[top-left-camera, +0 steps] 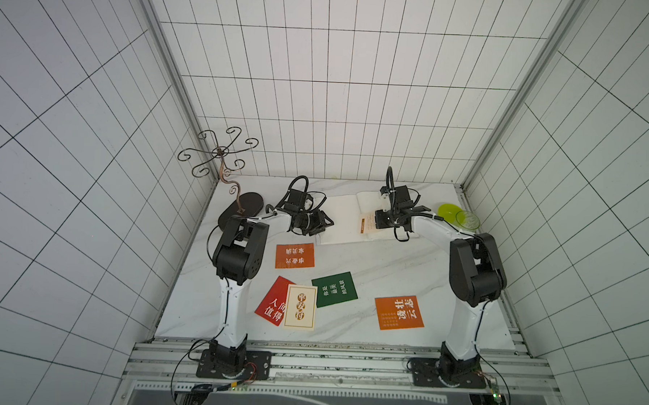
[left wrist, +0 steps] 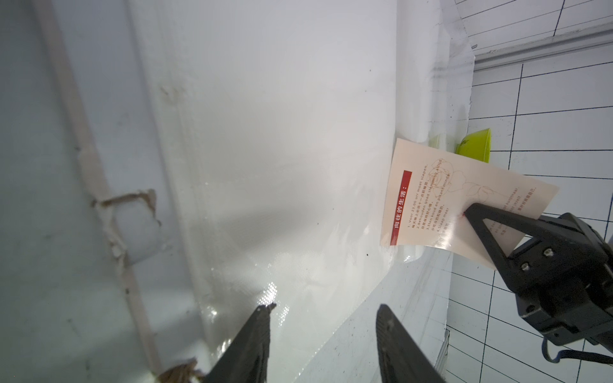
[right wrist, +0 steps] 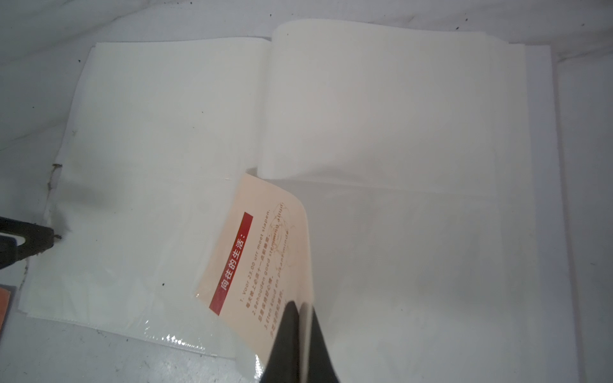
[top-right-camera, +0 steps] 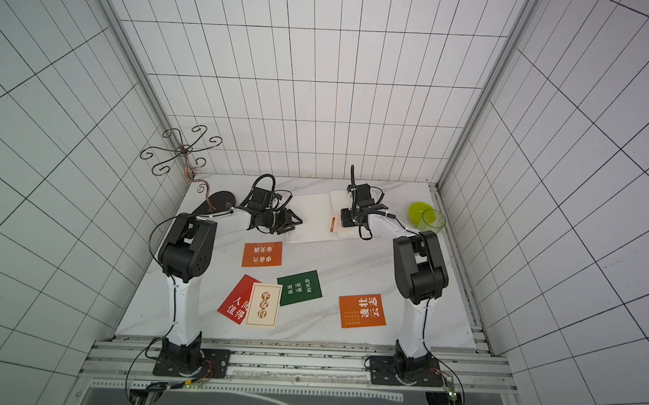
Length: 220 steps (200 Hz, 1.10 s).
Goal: Place the photos into the photo albums
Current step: Insert the photo into the photo album.
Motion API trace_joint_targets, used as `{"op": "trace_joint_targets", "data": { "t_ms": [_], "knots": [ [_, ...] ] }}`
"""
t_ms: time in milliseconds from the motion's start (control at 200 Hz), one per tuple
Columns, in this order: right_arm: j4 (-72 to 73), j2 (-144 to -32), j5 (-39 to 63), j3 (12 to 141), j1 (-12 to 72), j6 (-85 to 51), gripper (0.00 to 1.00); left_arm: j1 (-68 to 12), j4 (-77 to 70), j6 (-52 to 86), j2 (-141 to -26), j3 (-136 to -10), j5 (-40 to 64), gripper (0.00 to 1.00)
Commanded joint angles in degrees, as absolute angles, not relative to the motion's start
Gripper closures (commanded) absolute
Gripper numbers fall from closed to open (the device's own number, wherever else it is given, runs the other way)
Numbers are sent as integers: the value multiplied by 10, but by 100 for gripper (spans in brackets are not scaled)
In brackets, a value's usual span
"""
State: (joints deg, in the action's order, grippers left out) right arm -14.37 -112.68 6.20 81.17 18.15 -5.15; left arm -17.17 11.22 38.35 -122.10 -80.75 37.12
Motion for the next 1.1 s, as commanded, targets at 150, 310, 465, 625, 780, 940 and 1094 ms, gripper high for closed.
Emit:
{"op": "trace_joint_targets", "data": {
  "t_ms": [150,310,465,625,780,940,1094],
  "knots": [
    [-172,-1154,117,854,181,-62,100,-168,110,379,-1216,-803,363,48],
    [-170,-1162,152,854,171,-64,100,-166,112,376,-1219,-803,361,48],
    [-174,-1167,156,864,163,-59,100,-164,114,375,-1222,-803,359,48],
    [-196,-1148,153,852,149,-55,100,-160,114,375,-1222,-804,359,48],
    [-192,-1146,169,846,143,-50,100,-159,114,375,-1222,-804,359,48],
    [-180,-1163,208,859,145,-55,100,-158,115,375,-1224,-803,359,48],
    [-180,-1188,224,881,154,-57,100,-157,116,374,-1227,-804,357,48]
  ]
}}
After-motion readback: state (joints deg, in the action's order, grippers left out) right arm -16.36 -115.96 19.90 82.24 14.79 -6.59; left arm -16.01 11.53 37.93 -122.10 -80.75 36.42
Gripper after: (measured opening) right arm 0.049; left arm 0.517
